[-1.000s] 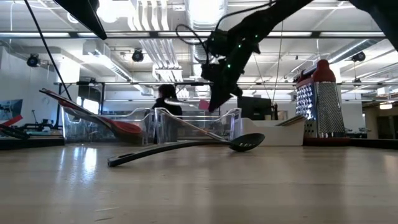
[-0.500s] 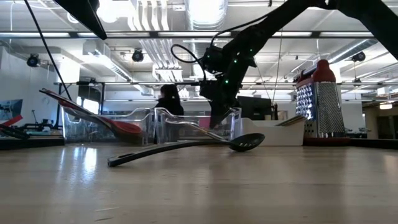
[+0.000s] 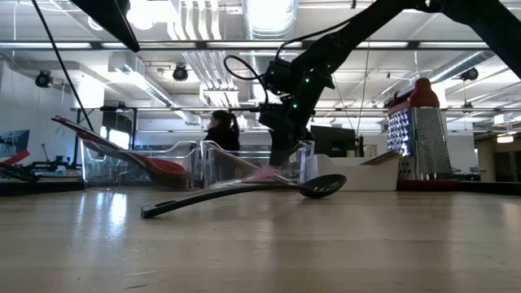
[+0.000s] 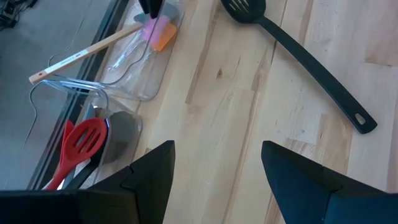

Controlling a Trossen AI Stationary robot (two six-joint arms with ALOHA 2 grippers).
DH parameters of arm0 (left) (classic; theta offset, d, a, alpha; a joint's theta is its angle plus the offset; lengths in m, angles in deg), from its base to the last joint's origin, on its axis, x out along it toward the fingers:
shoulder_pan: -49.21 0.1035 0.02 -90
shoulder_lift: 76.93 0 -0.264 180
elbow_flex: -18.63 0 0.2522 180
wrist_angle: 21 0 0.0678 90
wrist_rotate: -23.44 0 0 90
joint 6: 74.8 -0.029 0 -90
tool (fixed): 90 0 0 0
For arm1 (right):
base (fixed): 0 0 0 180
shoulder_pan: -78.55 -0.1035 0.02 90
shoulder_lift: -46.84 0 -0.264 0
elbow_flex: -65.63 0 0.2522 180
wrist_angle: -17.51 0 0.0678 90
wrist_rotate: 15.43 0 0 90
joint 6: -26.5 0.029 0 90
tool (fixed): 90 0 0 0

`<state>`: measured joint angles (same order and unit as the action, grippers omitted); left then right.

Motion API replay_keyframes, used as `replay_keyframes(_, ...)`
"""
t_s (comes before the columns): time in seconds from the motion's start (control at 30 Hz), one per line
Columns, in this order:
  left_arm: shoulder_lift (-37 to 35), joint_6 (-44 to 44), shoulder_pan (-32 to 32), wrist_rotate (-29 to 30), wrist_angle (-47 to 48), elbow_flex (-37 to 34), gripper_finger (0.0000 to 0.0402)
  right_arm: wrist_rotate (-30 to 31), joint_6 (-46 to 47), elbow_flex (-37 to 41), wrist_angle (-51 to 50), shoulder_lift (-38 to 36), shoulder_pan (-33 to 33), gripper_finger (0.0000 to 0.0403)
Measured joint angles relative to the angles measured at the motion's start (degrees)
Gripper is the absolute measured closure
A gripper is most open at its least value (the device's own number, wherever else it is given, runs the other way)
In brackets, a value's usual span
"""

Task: Pick & Place Kitchen Items
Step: Put the pink spatula into the right transparent bin, then put the yellow table knife into the white bin

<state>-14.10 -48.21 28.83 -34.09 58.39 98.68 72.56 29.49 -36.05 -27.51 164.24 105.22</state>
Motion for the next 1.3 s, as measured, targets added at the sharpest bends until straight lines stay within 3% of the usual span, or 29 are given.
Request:
replay_keyframes(0.33, 0.0, -0.02, 0.0, 0.0, 0.02, 0.0, 0.0156, -0.14, -1.76, 0.04, -0.07, -5.07, -0.1, 0.0253)
replay_keyframes(0.5, 0.0, -0.02, -0.03, 0.0, 0.0, 0.0, 0.0156, -4.23, 5.67, 0.04, -3.6, -12.08, -2.11, 0.025)
replay_keyframes(0.63, 0.0, -0.02, -0.04, 0.04, 0.02, 0.0, 0.0156, -6.65, 9.34, 0.04, -12.83, -17.47, -6.19, 0.0264)
replay_keyframes(0.8, 0.0, 0.01, -0.04, 0.11, 0.01, 0.0, 0.0156, -6.61, 14.2, 0.3, -27.53, -23.36, -14.19, 0.0286)
replay_keyframes(1.0, 0.0, 0.0, -0.04, 0.2, 0.0, 0.0, 0.0156, -5.62, 23.89, 2.12, -33.85, -27.95, -28.21, 0.0306)
replay_keyframes(1.13, 0.0, 0.0, -0.04, 0.2, 0.0, 0.0, 0.0156, -4.16, 34.76, 3.83, -33.98, -29.3, -38.0, 0.0317)
replay_keyframes(1.3, 0.0, 0.0, -0.02, 0.22, 0.0, 0.0, 0.0156, 3.48, 55.0, 6.49, -36.53, -29.59, -49.31, 0.0327)
